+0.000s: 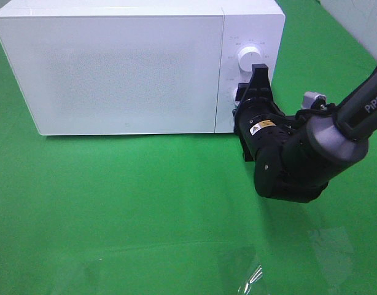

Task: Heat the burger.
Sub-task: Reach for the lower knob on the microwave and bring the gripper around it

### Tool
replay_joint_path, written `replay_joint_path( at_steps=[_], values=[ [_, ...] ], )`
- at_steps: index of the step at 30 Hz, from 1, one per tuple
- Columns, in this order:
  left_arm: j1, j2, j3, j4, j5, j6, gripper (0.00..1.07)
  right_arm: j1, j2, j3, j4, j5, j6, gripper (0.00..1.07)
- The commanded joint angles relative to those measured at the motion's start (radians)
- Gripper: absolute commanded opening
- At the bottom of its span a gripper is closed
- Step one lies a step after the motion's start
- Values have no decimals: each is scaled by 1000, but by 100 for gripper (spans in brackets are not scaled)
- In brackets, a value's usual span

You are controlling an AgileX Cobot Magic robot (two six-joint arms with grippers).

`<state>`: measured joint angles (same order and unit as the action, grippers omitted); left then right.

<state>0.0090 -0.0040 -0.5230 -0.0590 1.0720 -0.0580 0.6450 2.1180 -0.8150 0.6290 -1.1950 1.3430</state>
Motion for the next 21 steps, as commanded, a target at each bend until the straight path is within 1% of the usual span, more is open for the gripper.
replay_joint_path(
  at_steps=[1,2,3,4,5,7,10,12,15,16,17,19,21],
  values=[
    [2,-17,3,-1,-8,-2,99,0,-14,-47,-88,-47,-18,40],
    [2,-17,3,-1,-8,-2,99,0,-14,-47,-73,-47,-25,44],
    [2,-17,3,-1,-8,-2,99,0,-14,-47,-73,-47,-25,44],
    [2,-17,3,-1,-8,-2,99,0,-14,-47,-73,-47,-28,47],
    [2,-17,3,-1,-8,-2,99,0,-14,-47,-73,-47,-28,47],
    [2,-17,3,-1,-8,-2,99,0,-14,-45,-73,-47,-57,51],
    [2,-17,3,-1,-8,-2,99,0,-14,-43,-73,-48,-59,53],
    [2,-17,3,-1,-8,-2,99,0,-23,-17,-64,-40,-66,60],
    [2,-17,3,-1,-8,-2,99,0,-35,-1,-66,-40,-69,62],
    [2,-17,3,-1,-8,-2,99,0,-43,9,-67,-38,-73,65],
    [2,-17,3,-1,-8,-2,99,0,-43,9,-67,-38,-73,65],
    [2,-17,3,-1,-8,-2,99,0,-83,55,-73,2,-86,70],
    [2,-17,3,-1,-8,-2,99,0,-92,69,-74,11,-95,71]
  ],
)
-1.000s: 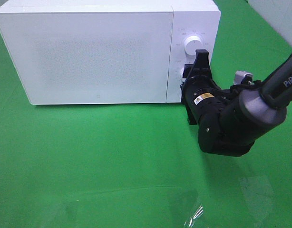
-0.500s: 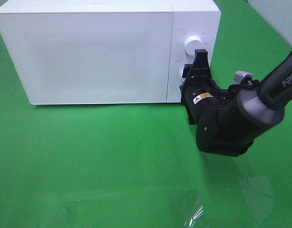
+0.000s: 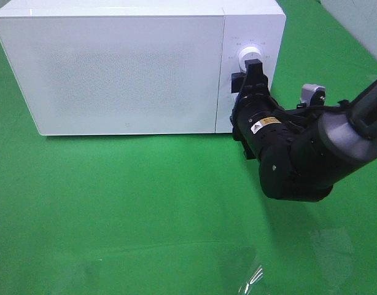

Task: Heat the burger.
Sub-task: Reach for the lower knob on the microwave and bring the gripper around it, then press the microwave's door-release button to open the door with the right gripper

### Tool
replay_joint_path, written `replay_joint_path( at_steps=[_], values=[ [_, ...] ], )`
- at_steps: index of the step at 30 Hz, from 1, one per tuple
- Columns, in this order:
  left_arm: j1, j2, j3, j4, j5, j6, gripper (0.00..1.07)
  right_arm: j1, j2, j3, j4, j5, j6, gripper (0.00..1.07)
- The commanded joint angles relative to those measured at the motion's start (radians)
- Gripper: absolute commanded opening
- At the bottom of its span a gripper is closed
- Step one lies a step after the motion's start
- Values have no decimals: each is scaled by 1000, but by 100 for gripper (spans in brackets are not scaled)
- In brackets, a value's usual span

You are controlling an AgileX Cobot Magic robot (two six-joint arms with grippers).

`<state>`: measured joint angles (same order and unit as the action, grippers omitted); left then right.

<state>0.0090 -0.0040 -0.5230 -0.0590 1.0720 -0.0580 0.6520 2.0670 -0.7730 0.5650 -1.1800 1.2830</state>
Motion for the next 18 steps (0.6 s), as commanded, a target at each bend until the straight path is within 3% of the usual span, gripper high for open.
replay_joint_path(
  at_steps=[1,8,12,18],
  values=[
    [2,-17,3,-1,-8,-2,99,-7,-41,27,-10,-4,-35,71],
    [2,-17,3,-1,-8,-2,99,-7,-133,112,-70,129,-144,71],
    [2,-17,3,-1,-8,-2,99,-7,-227,151,-136,348,-354,71],
    [2,-17,3,-1,-8,-2,99,-7,-298,149,-167,518,-581,71]
  ],
)
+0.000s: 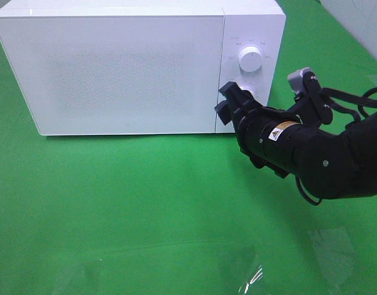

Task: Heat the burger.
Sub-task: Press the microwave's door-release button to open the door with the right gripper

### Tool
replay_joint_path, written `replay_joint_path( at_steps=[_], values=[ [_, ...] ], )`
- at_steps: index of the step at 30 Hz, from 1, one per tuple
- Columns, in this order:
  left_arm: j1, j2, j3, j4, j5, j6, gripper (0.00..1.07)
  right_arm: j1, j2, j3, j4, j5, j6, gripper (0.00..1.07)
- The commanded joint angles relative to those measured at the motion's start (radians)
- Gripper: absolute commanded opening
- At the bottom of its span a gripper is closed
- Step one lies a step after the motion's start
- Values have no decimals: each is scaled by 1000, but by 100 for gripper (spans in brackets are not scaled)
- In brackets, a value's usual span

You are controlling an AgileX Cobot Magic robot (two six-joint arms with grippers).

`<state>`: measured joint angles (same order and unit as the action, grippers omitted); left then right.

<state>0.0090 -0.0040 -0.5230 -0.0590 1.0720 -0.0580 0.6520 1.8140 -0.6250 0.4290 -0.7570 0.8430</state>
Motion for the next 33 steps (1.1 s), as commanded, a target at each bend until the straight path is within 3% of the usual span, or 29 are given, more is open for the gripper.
replay_joint_path(
  at_steps=[1,3,9,12,18,22,27,33],
  values=[
    [2,-17,3,-1,-8,-2,99,-7,-45,1,-31,95,-141,71],
    [2,-17,3,-1,-8,-2,99,-7,-108,1,-34,197,-340,71],
    [2,-17,3,-1,-8,-2,99,-10,-182,1,-40,326,-570,71],
    [2,-17,3,-1,-8,-2,99,-10,-246,1,-126,428,-686,70],
    [2,-17,3,-1,-8,-2,99,-10,-340,-7,-313,583,-704,70],
    [2,-17,3,-1,-8,-2,99,-10,-448,-52,-429,817,-706,73],
    [2,-17,3,-1,-8,-2,99,-6,-551,-62,-464,982,-713,81],
    [2,-17,3,-1,-8,-2,99,-6,-655,-62,-464,1173,-738,79]
  ],
)
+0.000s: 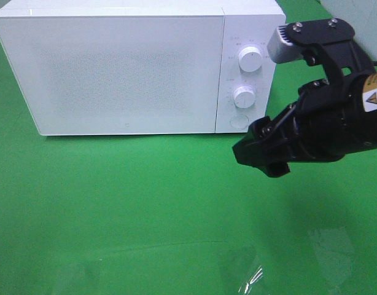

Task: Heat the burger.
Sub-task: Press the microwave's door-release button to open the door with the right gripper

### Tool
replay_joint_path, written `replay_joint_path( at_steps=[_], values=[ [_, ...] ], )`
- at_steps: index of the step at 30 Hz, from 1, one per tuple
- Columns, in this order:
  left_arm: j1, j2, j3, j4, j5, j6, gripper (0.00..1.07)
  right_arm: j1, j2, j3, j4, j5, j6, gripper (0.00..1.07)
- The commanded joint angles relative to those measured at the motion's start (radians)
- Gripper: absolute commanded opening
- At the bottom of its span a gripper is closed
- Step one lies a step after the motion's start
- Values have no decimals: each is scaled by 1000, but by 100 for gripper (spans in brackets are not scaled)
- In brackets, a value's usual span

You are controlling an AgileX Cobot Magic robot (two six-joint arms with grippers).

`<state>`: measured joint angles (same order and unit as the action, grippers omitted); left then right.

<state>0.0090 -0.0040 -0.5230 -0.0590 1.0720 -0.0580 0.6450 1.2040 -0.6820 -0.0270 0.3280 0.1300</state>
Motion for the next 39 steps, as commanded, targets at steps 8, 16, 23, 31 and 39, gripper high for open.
replay_joint_path(
  at_steps=[8,16,23,31,39],
  values=[
    [2,-17,3,-1,-8,-2,99,1,-162,-5,-8,309,-26,78],
    [2,-17,3,-1,-8,-2,99,-3,-444,46,-34,390,-5,76],
    [2,-17,3,-1,-8,-2,99,-126,-691,105,-76,432,46,76],
    [2,-17,3,-1,-8,-2,99,-335,-926,117,-75,504,46,76],
    [2,-17,3,-1,-8,-2,99,-448,-1081,118,-75,580,46,76]
  ],
)
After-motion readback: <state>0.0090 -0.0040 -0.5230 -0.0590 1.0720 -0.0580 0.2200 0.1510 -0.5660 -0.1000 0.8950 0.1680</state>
